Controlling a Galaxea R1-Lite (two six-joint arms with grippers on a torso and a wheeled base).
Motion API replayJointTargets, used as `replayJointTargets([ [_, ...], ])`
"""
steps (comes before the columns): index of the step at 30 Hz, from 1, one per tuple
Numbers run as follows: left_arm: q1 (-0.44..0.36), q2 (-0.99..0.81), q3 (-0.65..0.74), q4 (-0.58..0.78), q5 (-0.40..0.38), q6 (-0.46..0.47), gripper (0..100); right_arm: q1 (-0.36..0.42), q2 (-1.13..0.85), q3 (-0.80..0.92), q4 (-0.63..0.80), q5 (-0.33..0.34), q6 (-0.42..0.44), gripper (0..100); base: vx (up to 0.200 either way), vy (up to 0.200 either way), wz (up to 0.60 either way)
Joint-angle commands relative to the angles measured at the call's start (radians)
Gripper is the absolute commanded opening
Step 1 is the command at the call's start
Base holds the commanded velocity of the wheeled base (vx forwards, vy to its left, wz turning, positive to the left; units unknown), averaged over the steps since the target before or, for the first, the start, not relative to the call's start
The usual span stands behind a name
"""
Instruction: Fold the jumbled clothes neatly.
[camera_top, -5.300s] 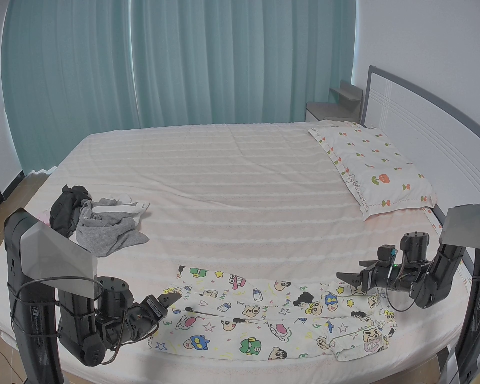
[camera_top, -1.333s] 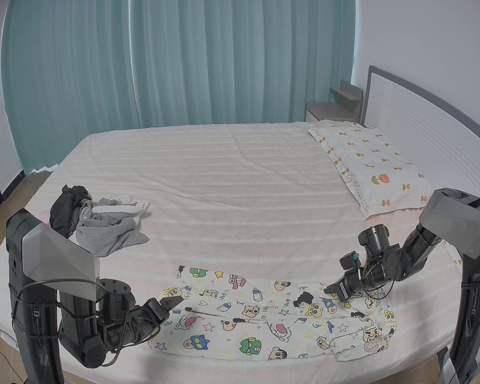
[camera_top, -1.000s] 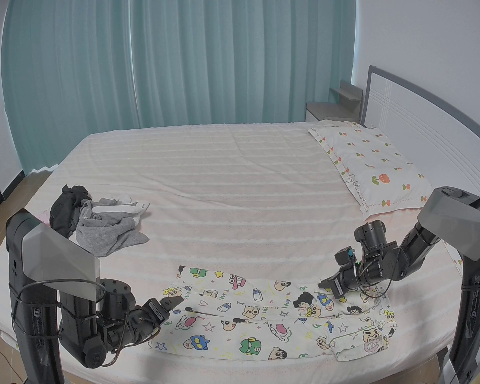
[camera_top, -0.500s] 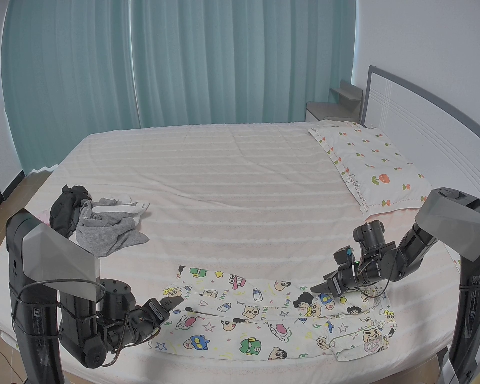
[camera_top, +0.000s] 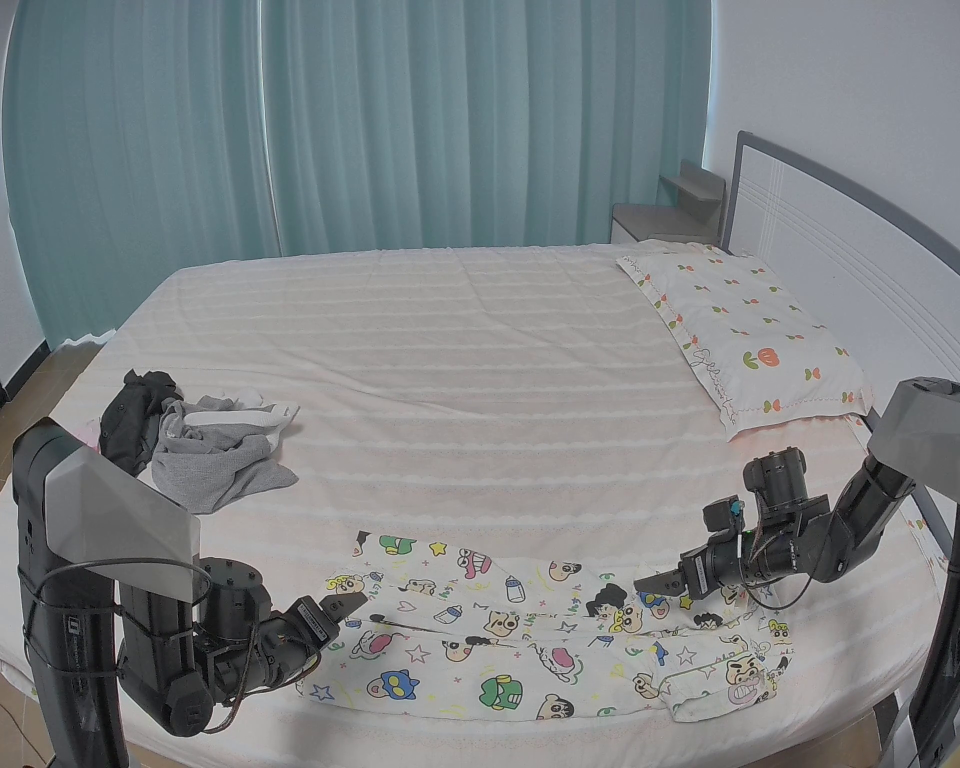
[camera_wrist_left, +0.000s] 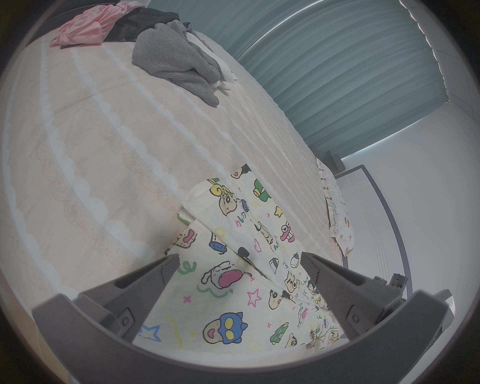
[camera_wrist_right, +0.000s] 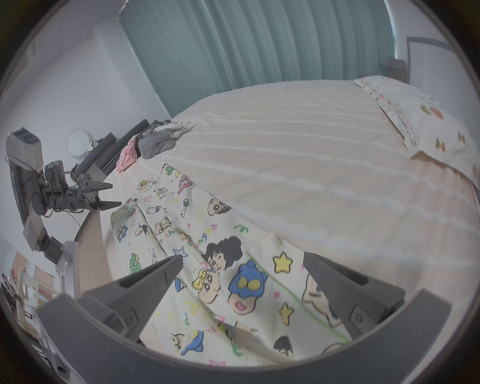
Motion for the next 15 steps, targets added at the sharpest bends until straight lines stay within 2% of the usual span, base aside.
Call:
replayJointTargets([
  [1,0.000,0.001,0.001,-0.018,0.000,0.000,100,-0.072,0.025,0.050,-0.047,0.006,0.013,100,0.000,0.000,0.00],
  [6,0.000,0.002,0.000,-0.018,0.000,0.000,100,-0.129,0.100,0.036,-0.057,0.015,0.042,100,0.000,0.000,0.00],
  [15,0.000,0.001,0.000,-0.018,0.002,0.000,100,-0.167,0.192,0.035,-0.113,0.017,0.055,100,0.000,0.000,0.00],
])
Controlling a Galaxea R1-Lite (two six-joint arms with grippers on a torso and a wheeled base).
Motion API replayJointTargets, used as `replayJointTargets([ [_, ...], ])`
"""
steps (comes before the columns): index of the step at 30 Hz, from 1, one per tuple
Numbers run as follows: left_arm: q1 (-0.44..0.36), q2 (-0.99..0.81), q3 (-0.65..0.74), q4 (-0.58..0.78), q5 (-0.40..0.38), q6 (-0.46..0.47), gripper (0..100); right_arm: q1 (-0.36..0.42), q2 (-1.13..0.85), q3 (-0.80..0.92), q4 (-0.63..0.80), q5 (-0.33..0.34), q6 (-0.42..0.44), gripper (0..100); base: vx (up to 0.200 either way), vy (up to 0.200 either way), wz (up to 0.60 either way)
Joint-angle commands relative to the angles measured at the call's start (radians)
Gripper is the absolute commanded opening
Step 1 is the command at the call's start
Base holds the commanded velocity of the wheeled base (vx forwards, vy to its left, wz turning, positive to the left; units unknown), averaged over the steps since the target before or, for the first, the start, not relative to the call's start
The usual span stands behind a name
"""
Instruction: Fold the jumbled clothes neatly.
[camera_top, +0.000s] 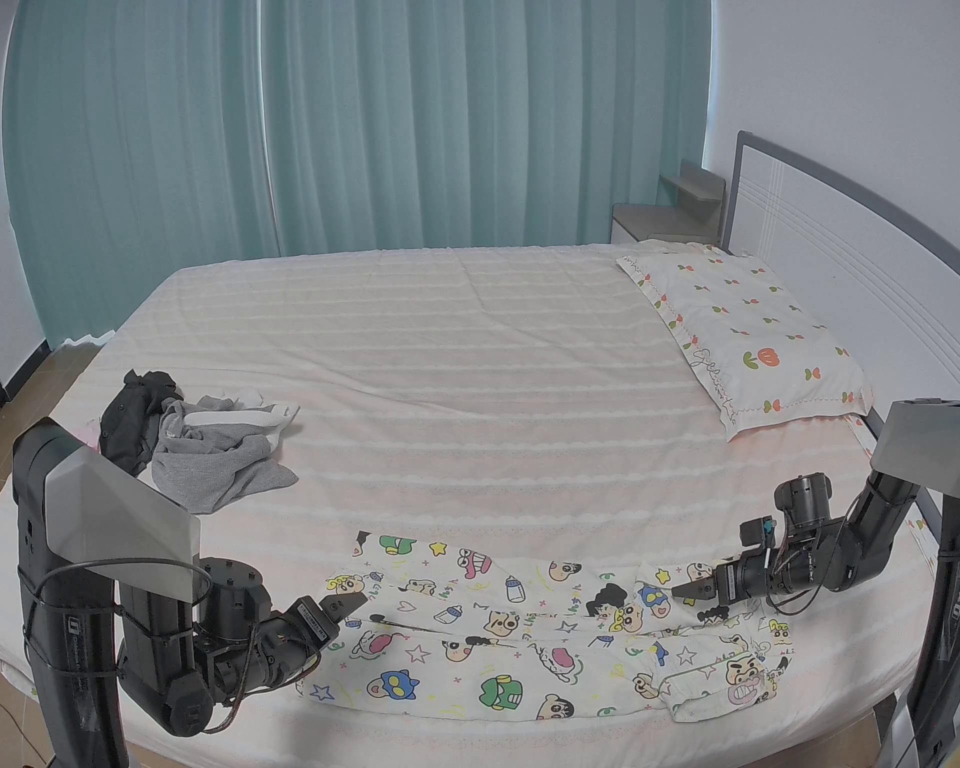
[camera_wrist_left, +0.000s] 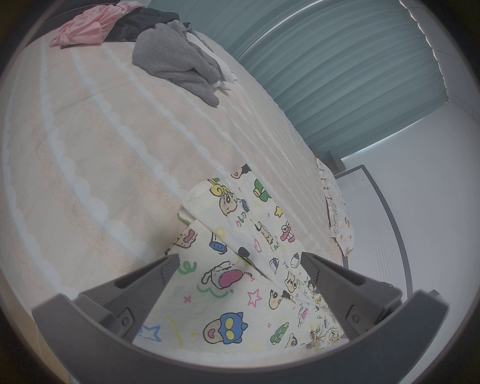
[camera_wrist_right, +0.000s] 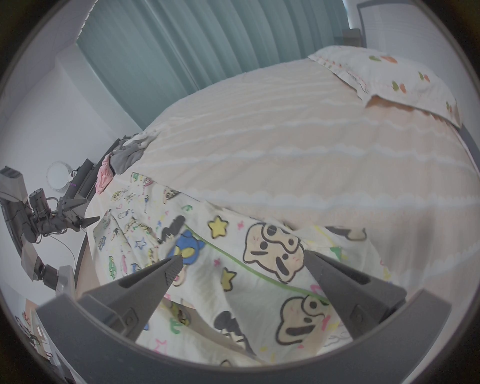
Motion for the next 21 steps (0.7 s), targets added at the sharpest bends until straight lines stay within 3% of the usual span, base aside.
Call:
replayJointTargets([
  [1,0.000,0.001,0.001,-0.018,0.001,0.000,100,-0.022,0.058,0.007,-0.036,0.001,0.003,100,0.000,0.000,0.00],
  [6,0.000,0.001,0.001,-0.018,0.002,0.000,100,-0.042,-0.019,0.033,-0.076,-0.008,0.017,100,0.000,0.000,0.00],
  [13,0.002,-0.009,-0.001,-0.018,0.004,0.000,100,-0.062,-0.259,0.161,-0.081,-0.005,0.175,100,0.000,0.000,0.00],
  [15,0.000,-0.059,-0.004,-0.018,0.034,0.000,100,-0.065,-0.350,0.251,-0.082,0.007,0.216,100,0.000,0.000,0.00],
  [18,0.002,-0.131,-0.010,-0.018,0.057,-0.002,100,-0.070,-0.411,0.314,-0.082,0.038,0.268,100,0.000,0.000,0.00],
  [21,0.012,-0.276,-0.018,-0.018,0.050,0.027,100,-0.102,-0.522,0.434,-0.137,0.201,0.382,100,0.000,0.000,0.00],
])
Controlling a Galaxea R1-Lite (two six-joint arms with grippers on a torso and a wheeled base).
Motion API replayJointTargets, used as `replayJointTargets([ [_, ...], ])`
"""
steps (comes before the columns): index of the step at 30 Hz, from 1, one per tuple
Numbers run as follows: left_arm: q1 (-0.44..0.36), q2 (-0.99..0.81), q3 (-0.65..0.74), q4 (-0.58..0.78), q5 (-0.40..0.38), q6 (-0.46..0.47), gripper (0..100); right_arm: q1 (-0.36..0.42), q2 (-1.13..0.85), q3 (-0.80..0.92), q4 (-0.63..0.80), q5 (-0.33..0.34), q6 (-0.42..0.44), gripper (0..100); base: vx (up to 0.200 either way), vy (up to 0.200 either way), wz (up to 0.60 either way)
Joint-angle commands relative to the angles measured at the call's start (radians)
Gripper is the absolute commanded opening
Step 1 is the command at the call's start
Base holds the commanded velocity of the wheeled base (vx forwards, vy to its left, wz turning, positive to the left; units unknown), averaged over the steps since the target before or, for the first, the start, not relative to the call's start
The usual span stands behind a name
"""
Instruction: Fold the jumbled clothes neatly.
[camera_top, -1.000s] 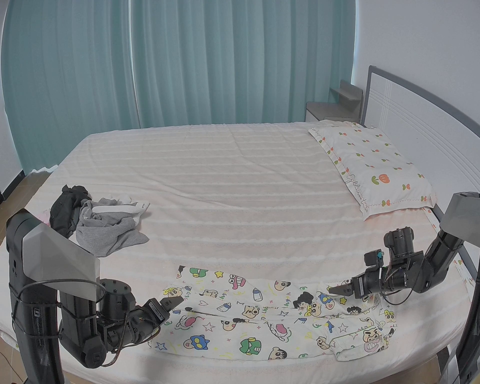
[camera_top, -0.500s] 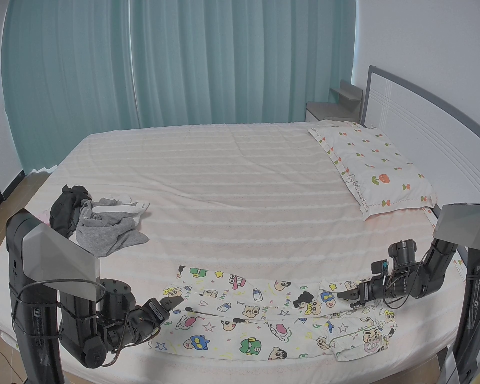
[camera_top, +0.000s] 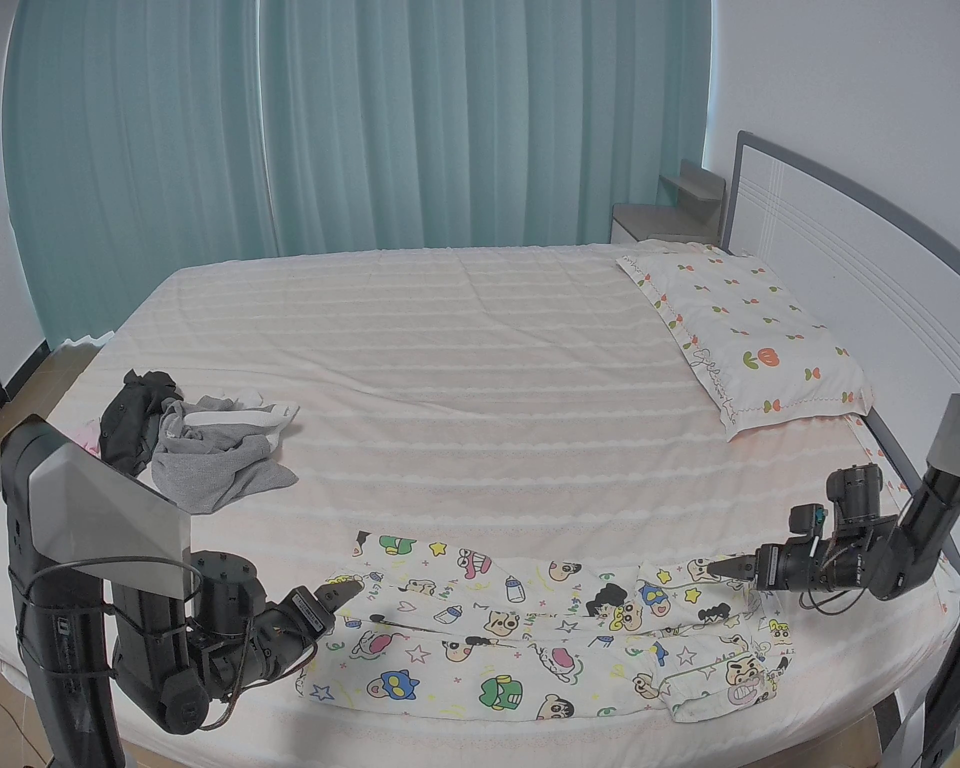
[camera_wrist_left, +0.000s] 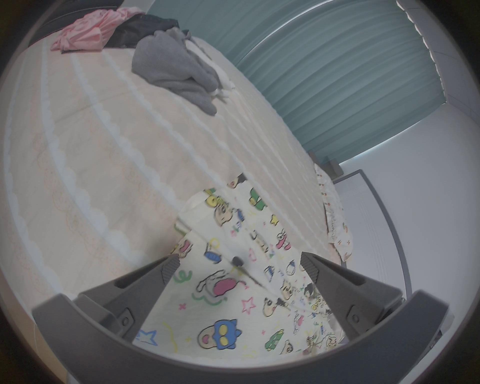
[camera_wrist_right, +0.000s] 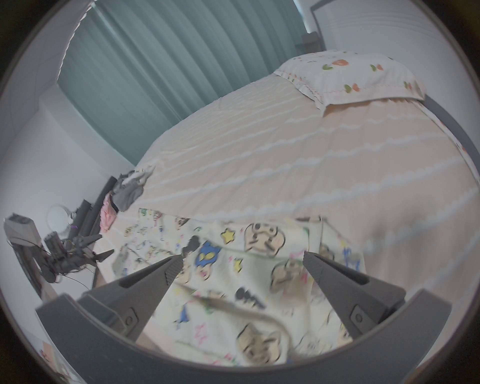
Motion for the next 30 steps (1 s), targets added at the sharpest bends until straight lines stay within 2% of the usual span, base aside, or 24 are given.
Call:
replayJointTargets([
  [1,0.010,-0.215,-0.016,-0.019,0.011,0.036,100,-0.043,-0.236,0.187,-0.054,0.164,0.133,100,0.000,0.000,0.00],
  [2,0.009,-0.236,-0.040,-0.003,0.002,0.123,100,-0.063,-0.253,0.236,-0.097,0.267,0.156,100,0.000,0.000,0.00],
  [3,0.009,-0.236,-0.042,0.000,0.002,0.134,100,-0.066,-0.253,0.239,-0.101,0.275,0.158,100,0.000,0.000,0.00],
  [4,0.010,-0.236,-0.088,0.060,0.002,0.246,100,-0.083,-0.246,0.285,-0.135,0.348,0.152,100,0.000,0.000,0.00],
  [5,0.015,-0.239,-0.138,0.133,0.002,0.307,100,-0.089,-0.242,0.313,-0.161,0.381,0.149,100,0.000,0.000,0.00],
  [9,0.052,-0.249,-0.365,0.463,0.002,0.339,100,-0.106,-0.236,0.351,-0.210,0.439,0.156,100,0.000,0.000,0.00],
  [10,0.061,-0.241,-0.427,0.584,-0.001,0.344,100,-0.116,-0.227,0.353,-0.210,0.459,0.156,100,0.000,0.000,0.00],
  [12,0.061,-0.241,-0.427,0.584,-0.001,0.344,100,-0.116,-0.227,0.353,-0.210,0.459,0.156,100,0.000,0.000,0.00],
  [13,0.081,-0.226,-0.513,0.781,-0.038,0.379,100,-0.139,-0.196,0.356,-0.215,0.500,0.141,100,0.000,0.000,0.00],
  [14,0.090,-0.203,-0.531,0.823,-0.090,0.425,100,-0.149,-0.187,0.354,-0.216,0.513,0.130,100,0.000,0.000,0.00],
  [15,0.090,-0.201,-0.531,0.825,-0.095,0.430,100,-0.149,-0.186,0.354,-0.216,0.514,0.129,100,0.000,0.000,0.00],
  [17,0.099,-0.161,-0.523,0.834,-0.176,0.533,100,-0.153,-0.172,0.354,-0.218,0.516,0.103,100,0.000,0.000,0.00],
  [21,0.101,-0.046,-0.534,0.830,-0.179,0.668,100,-0.153,-0.146,0.367,-0.218,0.516,0.052,100,0.000,0.000,0.00],
  [25,0.101,0.020,-0.563,0.830,-0.178,0.711,100,-0.153,-0.117,0.371,-0.218,0.516,-0.008,100,0.000,0.000,0.00],
  [30,0.103,0.055,-0.600,0.830,-0.178,0.728,100,-0.153,-0.092,0.373,-0.218,0.516,-0.034,100,0.000,0.000,0.00],
])
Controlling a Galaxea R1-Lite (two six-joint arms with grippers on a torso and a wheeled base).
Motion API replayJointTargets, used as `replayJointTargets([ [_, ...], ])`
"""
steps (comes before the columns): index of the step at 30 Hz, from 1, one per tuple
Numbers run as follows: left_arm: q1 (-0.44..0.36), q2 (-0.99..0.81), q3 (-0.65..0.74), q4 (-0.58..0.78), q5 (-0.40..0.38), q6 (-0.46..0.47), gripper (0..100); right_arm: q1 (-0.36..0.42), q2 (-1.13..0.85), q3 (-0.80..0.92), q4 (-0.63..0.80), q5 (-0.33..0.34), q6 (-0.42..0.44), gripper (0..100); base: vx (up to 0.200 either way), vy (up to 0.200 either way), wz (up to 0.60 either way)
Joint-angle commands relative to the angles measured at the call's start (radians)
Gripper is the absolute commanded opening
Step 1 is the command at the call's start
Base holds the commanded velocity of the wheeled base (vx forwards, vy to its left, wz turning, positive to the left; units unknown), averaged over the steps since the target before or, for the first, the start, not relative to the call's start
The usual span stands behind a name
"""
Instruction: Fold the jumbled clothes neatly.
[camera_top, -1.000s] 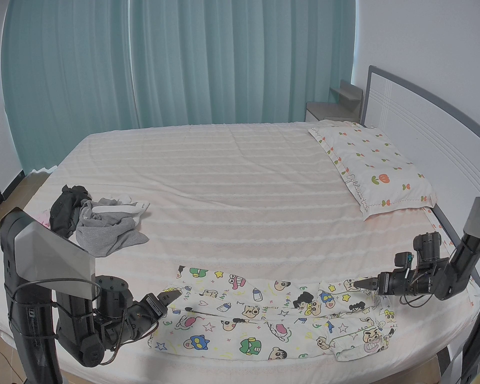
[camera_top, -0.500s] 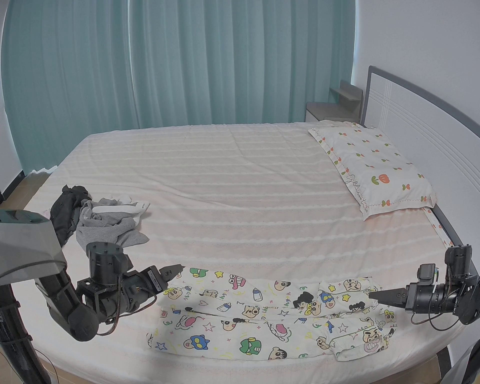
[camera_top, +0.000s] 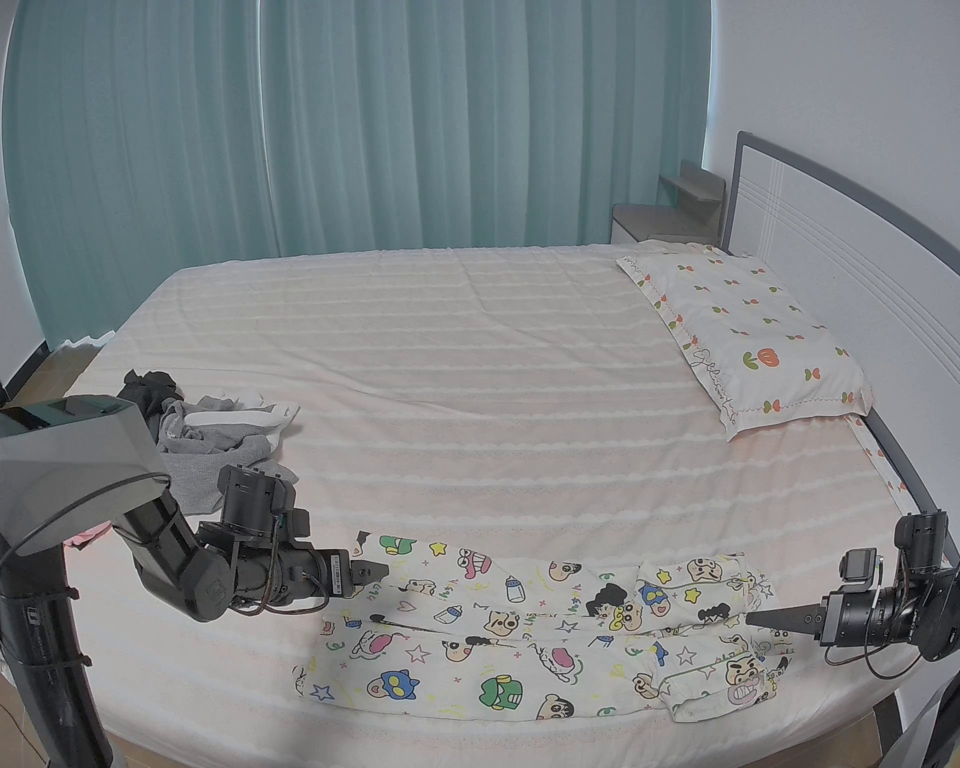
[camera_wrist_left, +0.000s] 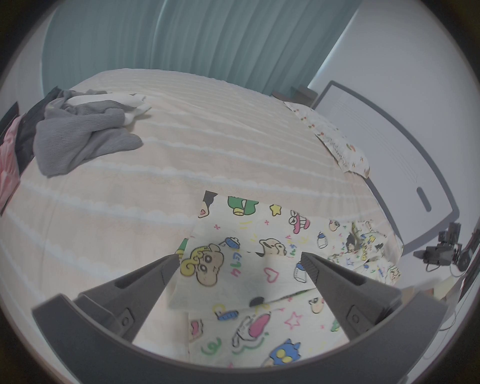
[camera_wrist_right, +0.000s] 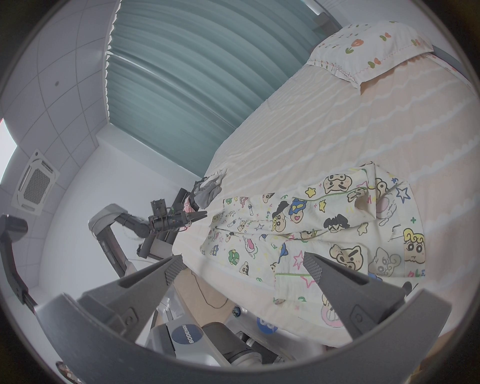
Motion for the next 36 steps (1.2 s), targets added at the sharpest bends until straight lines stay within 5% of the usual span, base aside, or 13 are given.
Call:
replayJointTargets([
  [1,0.006,0.095,-0.047,-0.001,-0.004,0.005,100,-0.005,0.051,0.007,-0.002,0.003,-0.009,100,0.000,0.000,0.00],
  [14,0.006,0.146,-0.068,-0.002,-0.004,0.015,100,-0.005,0.057,0.004,-0.002,0.003,-0.009,100,0.000,0.000,0.00],
  [15,0.011,0.149,-0.068,-0.004,-0.004,0.015,0,-0.005,0.057,0.004,-0.002,0.003,-0.009,100,0.000,0.000,0.00],
  [29,0.038,0.107,-0.048,-0.012,0.022,0.009,0,-0.005,0.064,0.001,-0.003,0.003,-0.010,100,0.000,0.000,0.00],
  [36,0.000,0.063,0.056,-0.225,0.036,-0.004,0,-0.005,0.064,-0.001,-0.003,0.003,-0.010,100,0.000,0.000,0.00],
])
